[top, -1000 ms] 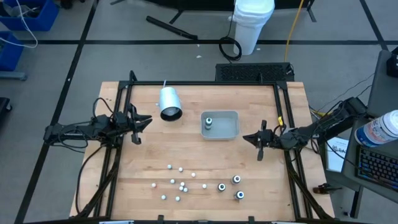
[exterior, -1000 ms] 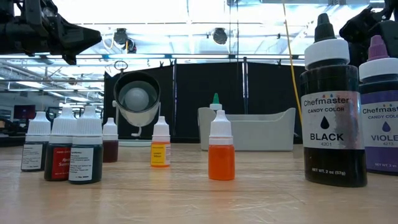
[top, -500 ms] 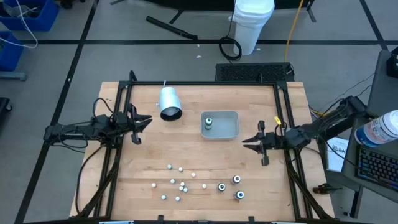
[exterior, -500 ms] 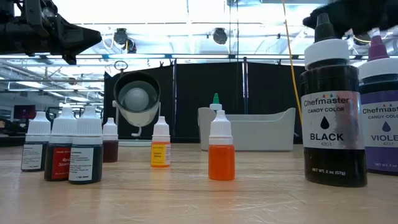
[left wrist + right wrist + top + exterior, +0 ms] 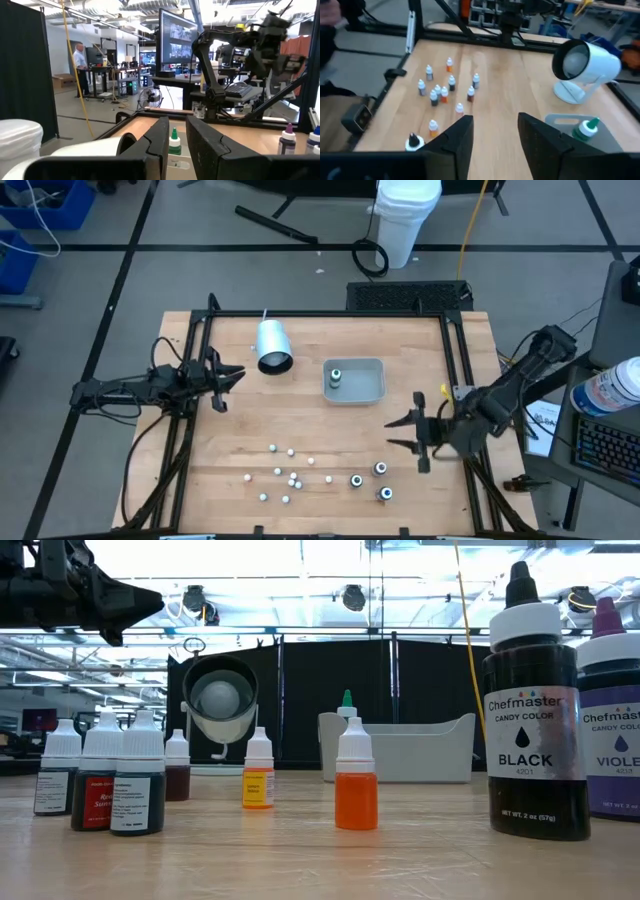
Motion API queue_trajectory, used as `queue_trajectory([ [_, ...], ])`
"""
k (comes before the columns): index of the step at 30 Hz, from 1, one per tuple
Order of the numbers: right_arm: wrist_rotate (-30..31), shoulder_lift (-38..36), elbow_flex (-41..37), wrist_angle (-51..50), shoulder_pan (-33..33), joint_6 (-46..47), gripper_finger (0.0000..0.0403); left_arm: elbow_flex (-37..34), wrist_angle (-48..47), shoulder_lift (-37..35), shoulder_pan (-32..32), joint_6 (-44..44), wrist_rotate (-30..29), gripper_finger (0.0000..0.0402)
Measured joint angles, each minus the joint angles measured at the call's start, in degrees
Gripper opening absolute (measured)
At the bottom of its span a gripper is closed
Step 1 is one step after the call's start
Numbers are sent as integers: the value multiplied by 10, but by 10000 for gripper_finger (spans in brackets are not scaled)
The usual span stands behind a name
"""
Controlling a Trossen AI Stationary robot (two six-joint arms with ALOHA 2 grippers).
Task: Pick & Place food coloring
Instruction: Put the blue food coloring bottle into the gray bin
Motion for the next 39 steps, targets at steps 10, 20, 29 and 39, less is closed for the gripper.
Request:
queue_trajectory([
  [10, 70, 38, 8, 40, 111, 56, 158, 0, -11, 0, 0, -5, 0, 72],
  [20, 100, 177, 49, 239, 200, -6, 158, 0, -10, 0, 0, 2, 0, 72],
  [29, 271, 371, 200, 212, 298, 64, 158, 0, -6, 0, 0, 6, 0, 72],
  [39, 360, 453, 185, 211, 303, 176, 163, 0, 11, 0, 0, 5, 0, 72],
])
